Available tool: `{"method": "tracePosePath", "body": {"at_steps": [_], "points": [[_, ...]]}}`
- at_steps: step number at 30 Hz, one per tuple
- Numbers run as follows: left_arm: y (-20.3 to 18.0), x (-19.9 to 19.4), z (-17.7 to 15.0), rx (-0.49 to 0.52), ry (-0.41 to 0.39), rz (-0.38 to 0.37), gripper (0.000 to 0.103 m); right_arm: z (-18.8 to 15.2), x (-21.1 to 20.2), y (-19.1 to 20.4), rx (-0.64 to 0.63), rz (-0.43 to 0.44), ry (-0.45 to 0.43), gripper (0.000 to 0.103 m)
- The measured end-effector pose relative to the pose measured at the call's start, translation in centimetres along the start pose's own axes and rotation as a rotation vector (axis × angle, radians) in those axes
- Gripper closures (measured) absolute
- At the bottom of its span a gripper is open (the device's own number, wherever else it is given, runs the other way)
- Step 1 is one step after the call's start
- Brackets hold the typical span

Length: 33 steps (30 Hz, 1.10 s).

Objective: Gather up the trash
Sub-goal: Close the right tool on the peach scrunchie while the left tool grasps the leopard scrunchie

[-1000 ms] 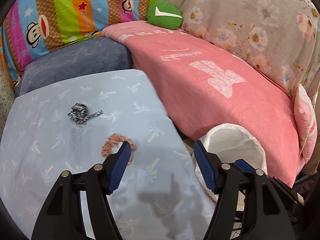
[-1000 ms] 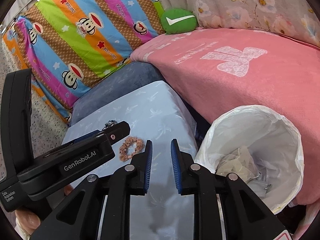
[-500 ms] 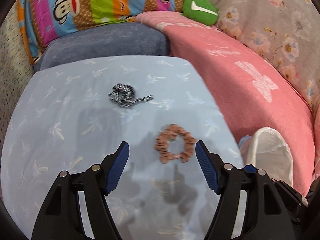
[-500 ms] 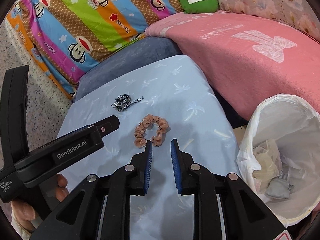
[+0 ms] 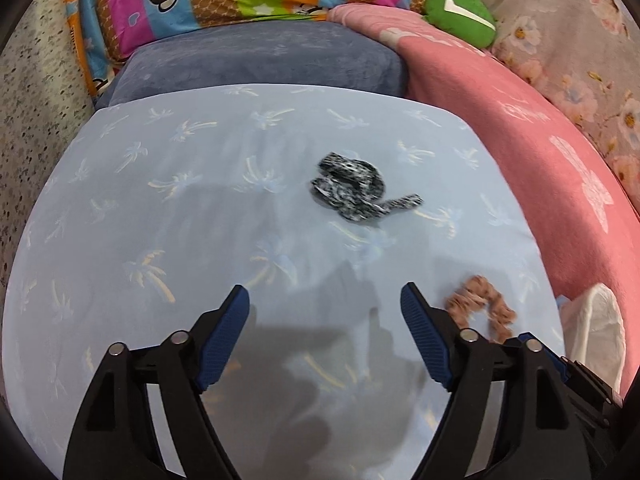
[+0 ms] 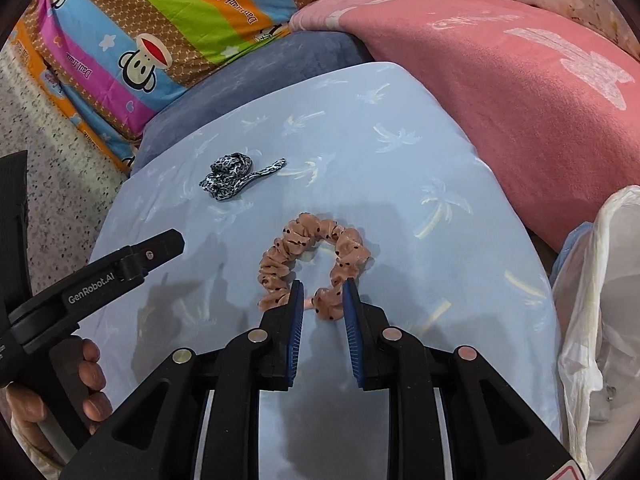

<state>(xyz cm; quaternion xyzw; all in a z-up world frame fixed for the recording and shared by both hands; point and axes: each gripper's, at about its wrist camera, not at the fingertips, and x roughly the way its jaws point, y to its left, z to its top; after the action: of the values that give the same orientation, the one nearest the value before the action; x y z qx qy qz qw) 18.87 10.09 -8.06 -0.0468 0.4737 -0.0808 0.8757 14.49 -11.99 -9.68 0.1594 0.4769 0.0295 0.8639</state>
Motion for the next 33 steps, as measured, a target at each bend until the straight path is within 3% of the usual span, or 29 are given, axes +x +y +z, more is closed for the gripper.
{"method": "tracePosePath", "body": {"at_steps": [10,16,21,23,26,33], "points": [[0.6,3.7,3.2,-0.011,0.004,-0.018,0.024,2.6,4.0,1.0,-0.034,-0.026,0.006,0.078],[-0.1,5.6,4.6,0.002,0.006,-0.038,0.026,3.7,5.2,1.4,-0.04,-0.03,-0.004,0.088],[-0.6,6.4,4.8,0.02,0.005,-0.049,0.049,4.2,5.8,1.7,-0.028,-0.025,-0.008,0.091],[-0.6,6.4,4.7,0.032,0.003,-0.052,0.069,4.3,5.8,1.8,-0.02,-0.021,-0.008,0.091],[-0.6,6.2,4.6,0.031,0.015,-0.079,0.085,4.1,5.8,2.0,-0.014,-0.006,-0.001,0.093],[-0.9,4.6,3.4,0.037,0.021,-0.09,0.087,3.0,4.0,2.9,-0.019,0.017,-0.011,0.094]]}}
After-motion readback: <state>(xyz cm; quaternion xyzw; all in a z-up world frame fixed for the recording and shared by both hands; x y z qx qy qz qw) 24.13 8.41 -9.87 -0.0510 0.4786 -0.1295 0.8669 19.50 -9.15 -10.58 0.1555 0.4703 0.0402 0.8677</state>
